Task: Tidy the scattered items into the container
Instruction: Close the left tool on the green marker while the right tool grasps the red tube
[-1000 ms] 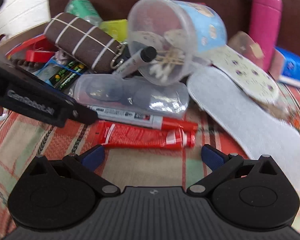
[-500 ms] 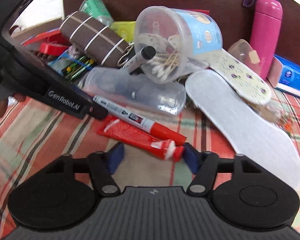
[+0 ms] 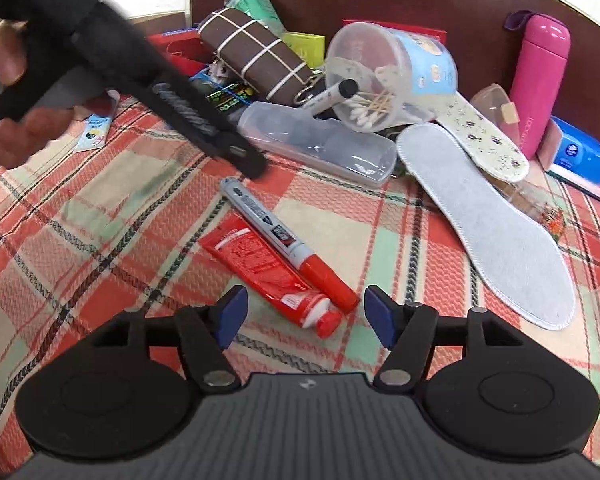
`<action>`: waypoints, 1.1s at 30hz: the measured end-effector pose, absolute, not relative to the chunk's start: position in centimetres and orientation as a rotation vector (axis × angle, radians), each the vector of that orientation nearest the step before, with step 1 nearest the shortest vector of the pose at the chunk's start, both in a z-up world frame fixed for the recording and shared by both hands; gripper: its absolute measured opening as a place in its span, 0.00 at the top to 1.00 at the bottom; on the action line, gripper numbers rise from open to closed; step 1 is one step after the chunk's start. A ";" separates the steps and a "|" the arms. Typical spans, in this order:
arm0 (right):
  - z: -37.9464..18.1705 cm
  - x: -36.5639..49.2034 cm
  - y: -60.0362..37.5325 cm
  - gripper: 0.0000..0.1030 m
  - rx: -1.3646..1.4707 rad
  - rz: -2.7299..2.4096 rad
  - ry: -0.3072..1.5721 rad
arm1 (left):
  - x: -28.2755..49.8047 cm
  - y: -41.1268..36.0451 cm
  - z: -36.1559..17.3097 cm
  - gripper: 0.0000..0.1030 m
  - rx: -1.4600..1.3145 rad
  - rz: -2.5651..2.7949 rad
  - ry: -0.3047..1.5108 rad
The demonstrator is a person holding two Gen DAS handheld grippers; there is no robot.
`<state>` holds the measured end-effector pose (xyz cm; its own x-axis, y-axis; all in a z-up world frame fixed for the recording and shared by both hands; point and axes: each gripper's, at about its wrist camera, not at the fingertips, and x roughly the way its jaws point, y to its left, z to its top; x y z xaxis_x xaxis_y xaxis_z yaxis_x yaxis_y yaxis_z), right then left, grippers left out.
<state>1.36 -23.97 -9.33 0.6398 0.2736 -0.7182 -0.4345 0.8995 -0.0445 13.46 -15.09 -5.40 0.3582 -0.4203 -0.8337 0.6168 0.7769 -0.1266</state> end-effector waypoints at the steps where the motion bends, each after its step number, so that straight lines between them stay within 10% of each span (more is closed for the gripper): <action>1: -9.4 1.2 -23.9 0.33 -0.227 0.404 0.781 | 13.4 -15.6 -5.7 0.56 0.236 -0.709 1.021; 12: -9.9 -0.2 -24.1 0.33 -0.209 0.373 0.798 | 10.0 -12.2 -7.8 0.68 0.283 -0.668 1.077; 24: -9.0 -1.9 -25.6 0.27 0.072 0.316 0.851 | 7.3 -12.1 -7.6 0.57 0.275 -0.630 1.058; 26: -9.0 -2.2 -25.4 0.27 0.127 0.307 0.851 | 7.2 -12.7 -7.8 0.79 0.303 -0.610 1.044; 33: -9.7 -1.1 -22.9 0.57 0.148 0.322 0.837 | 5.7 -9.3 -7.5 0.90 0.244 -0.485 1.039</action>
<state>-1.14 -22.90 -9.73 0.6252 0.3371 -0.7039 -0.2214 0.9415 0.2543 5.70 -9.32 -7.49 0.4144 -0.2684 -0.8696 0.4940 0.8688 -0.0327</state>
